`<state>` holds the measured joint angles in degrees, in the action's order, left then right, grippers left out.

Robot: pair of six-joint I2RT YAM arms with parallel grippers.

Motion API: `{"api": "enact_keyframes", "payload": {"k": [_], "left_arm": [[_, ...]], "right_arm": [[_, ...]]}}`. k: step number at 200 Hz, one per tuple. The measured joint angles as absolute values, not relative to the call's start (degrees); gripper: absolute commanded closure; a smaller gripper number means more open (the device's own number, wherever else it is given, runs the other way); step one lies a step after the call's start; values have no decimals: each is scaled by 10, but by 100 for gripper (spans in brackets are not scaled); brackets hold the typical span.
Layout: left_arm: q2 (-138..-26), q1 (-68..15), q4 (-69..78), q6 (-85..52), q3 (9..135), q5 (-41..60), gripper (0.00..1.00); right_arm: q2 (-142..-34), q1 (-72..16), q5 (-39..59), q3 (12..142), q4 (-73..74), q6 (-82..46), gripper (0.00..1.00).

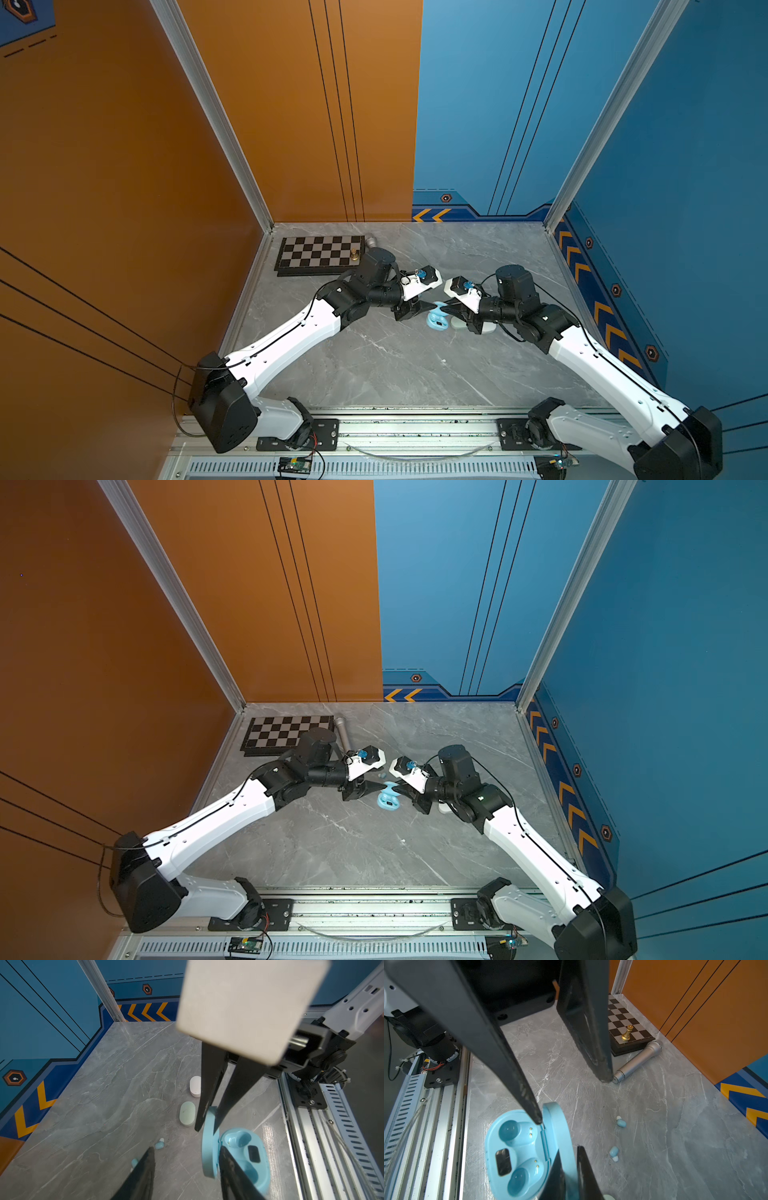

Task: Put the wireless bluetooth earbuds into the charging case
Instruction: 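Move the right gripper away from the case down to the pale-blue earbuds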

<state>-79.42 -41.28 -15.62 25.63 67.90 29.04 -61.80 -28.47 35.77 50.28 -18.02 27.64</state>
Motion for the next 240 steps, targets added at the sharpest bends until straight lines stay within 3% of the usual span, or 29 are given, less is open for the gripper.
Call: {"api": "enact_keyframes", "payload": {"k": [64, 108, 120, 132, 162, 171, 174, 176, 208, 240], "left_arm": [[-809, -421, -157, 260, 681, 291, 78], [-813, -421, -156, 257, 682, 293, 100], [-814, -421, -152, 257, 682, 293, 100], [-814, -421, -149, 256, 682, 291, 100], [-814, -415, -123, 235, 679, 276, 100], [-814, -409, -107, 224, 674, 270, 100], [-814, -407, -103, 221, 673, 268, 100], [-814, -404, -100, 216, 671, 265, 100], [-808, -359, -69, 170, 650, 226, 100], [-786, -310, -61, 128, 647, 196, 100]], "right_arm": [[-618, -289, 340, 503, -175, 276, 97], [-618, -289, 328, 503, -168, 271, 94], [-618, -289, 326, 503, -167, 270, 91], [-618, -289, 322, 503, -164, 268, 79], [-607, -283, 317, 503, -152, 258, 38], [-599, -277, 317, 503, -149, 260, 21], [-595, -276, 317, 503, -147, 260, 4], [-592, -273, 317, 503, -147, 257, 1], [-568, -259, 328, 512, -150, 244, 0], [-566, -254, 314, 550, -155, 141, 0]]}}
